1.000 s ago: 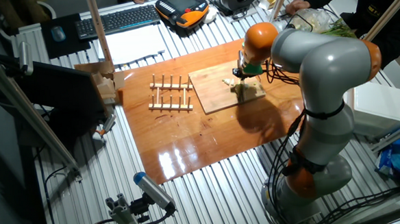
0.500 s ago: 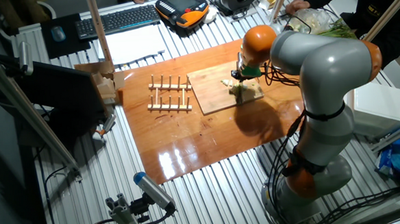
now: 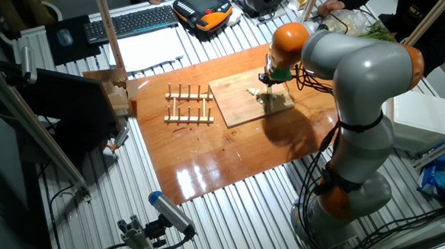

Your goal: Chop the scallions

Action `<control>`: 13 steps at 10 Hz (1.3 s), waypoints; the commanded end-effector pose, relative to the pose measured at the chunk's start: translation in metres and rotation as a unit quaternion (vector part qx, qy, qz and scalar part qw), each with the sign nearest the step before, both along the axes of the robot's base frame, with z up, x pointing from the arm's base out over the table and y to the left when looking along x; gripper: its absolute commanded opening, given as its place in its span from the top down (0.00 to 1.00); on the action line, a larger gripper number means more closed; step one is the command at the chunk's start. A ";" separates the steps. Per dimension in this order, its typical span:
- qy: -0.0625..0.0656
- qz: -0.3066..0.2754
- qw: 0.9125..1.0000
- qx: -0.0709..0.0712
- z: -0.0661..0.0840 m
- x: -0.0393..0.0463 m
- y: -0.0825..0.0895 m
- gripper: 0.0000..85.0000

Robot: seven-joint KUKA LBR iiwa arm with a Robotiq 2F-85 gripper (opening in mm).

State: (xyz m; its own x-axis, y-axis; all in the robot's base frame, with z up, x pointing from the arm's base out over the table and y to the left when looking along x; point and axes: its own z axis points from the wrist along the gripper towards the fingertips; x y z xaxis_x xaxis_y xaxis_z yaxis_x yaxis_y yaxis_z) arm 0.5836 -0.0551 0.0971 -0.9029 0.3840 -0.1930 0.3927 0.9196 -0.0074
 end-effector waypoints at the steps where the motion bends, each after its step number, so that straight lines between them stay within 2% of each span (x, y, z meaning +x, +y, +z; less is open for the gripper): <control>1: 0.003 -0.001 1.000 0.006 0.002 -0.0004 0.000 1.00; 2: 0.008 -0.001 1.000 0.014 0.005 -0.0012 0.000 1.00; 4: 0.015 -0.001 1.000 0.014 0.012 -0.0029 0.000 1.00; 6: 0.017 -0.001 1.000 0.015 0.014 -0.0035 0.000 1.00; 10: 0.023 0.012 1.000 0.005 0.017 -0.0050 -0.008 1.00; 13: 0.021 0.016 1.000 0.003 0.015 -0.0060 -0.009 1.00</control>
State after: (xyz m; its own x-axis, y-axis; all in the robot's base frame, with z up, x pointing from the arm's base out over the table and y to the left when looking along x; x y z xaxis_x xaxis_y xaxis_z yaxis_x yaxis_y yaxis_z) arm 0.5778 -0.0640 0.1115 -0.9215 0.3561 -0.1548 0.3630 0.9316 -0.0176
